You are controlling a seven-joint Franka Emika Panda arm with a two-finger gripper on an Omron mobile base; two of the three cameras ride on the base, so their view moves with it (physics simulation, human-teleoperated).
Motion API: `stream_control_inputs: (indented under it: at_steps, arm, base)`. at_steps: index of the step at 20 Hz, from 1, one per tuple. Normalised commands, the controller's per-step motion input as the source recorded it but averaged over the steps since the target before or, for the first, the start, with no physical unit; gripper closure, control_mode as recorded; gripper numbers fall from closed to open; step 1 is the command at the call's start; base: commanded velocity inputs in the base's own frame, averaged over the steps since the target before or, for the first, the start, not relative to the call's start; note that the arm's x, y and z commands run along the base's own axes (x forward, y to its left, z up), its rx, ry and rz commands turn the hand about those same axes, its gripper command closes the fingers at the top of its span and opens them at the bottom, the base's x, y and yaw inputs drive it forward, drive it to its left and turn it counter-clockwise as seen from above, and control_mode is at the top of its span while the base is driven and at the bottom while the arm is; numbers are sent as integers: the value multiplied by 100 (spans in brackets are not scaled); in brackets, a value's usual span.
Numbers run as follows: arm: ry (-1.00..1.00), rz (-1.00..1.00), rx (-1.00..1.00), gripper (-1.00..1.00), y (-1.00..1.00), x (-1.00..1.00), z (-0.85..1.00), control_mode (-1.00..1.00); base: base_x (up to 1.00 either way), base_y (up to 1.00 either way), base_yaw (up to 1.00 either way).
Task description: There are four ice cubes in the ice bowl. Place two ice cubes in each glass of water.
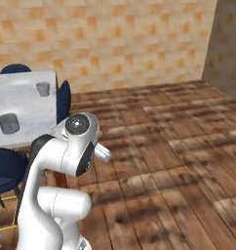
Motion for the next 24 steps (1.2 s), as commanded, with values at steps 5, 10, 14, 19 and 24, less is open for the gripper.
stream_control_inputs:
  at_steps: [5, 10, 14, 19, 24]
  arm:
    - [0, 0, 0, 100, 0, 0, 0, 100]
    - [0, 0, 0, 100, 0, 0, 0, 100]
    - [0, 0, 0, 100, 0, 0, 0, 100]
    - [0, 0, 0, 100, 0, 0, 0, 100]
    - [0, 0, 0, 100, 0, 0, 0, 100]
  base:
    - [36, -68, 47]
    - [38, -63, 48]
    - [44, -62, 49]
    - [58, -63, 46]
    - [70, -67, 42]
